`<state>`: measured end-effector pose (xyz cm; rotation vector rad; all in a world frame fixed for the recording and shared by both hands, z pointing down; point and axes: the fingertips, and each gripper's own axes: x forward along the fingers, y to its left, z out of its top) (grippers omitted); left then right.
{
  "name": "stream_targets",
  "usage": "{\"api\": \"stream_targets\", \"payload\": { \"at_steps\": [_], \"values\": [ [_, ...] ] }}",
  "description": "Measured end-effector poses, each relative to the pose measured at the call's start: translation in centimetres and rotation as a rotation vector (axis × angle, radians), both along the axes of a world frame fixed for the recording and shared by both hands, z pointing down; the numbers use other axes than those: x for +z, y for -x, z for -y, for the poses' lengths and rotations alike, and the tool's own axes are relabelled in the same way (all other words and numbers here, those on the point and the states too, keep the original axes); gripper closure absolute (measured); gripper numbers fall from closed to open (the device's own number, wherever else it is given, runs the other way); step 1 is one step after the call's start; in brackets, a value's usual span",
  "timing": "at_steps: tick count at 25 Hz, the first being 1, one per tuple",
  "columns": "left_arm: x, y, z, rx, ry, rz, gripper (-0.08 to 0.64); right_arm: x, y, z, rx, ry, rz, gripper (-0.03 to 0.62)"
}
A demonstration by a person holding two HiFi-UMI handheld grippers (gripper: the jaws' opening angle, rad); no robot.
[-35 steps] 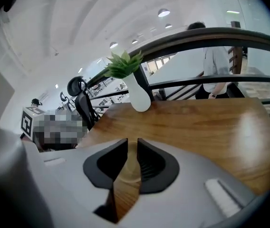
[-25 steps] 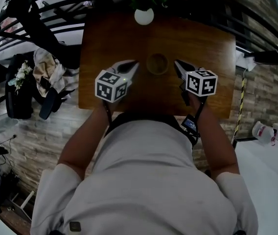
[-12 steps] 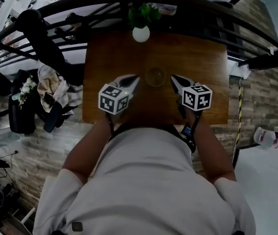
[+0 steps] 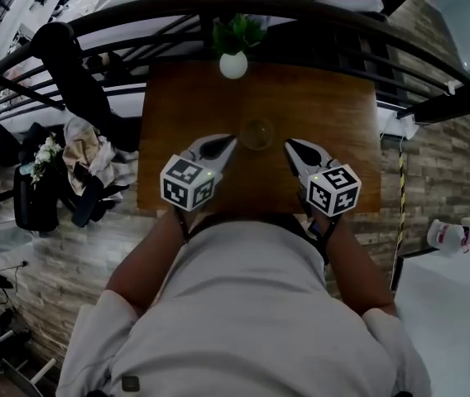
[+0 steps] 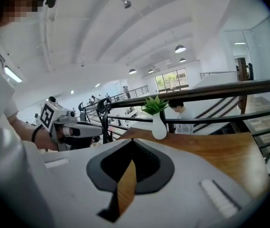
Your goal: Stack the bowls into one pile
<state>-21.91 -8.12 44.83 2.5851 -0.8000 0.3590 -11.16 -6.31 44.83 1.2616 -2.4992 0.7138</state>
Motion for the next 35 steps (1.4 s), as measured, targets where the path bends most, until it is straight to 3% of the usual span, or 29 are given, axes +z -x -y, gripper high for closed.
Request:
{"api": "stream_targets", "payload": {
  "at_steps": [9,22,29,35],
  "values": [
    [-1.3,-3.6,-2.8,-0.048,-0.024,0.026,0.557,-1.7,-2.6,-2.8,-0.085,-0.044,0.017,0.584],
    [-4.8,-14.1,-13.6,-0.045,-0.128,0.043,0.557,-3.1,-10.6,-12.8,-0.201,-0.1,0.043,0.584],
    [-5.2,-17.0,-20.1,-0.076,-0.159,0.077,0.557,-3.5,-13.7,-18.9,-0.268,-0.14,0.06,0.584],
    [-4.1,-16.9,-23.3,-0.106,-0.146,0.078,0.557,-2.7,-13.6,-22.3,-0.297,-0.13,0.059,0.584]
  ]
}}
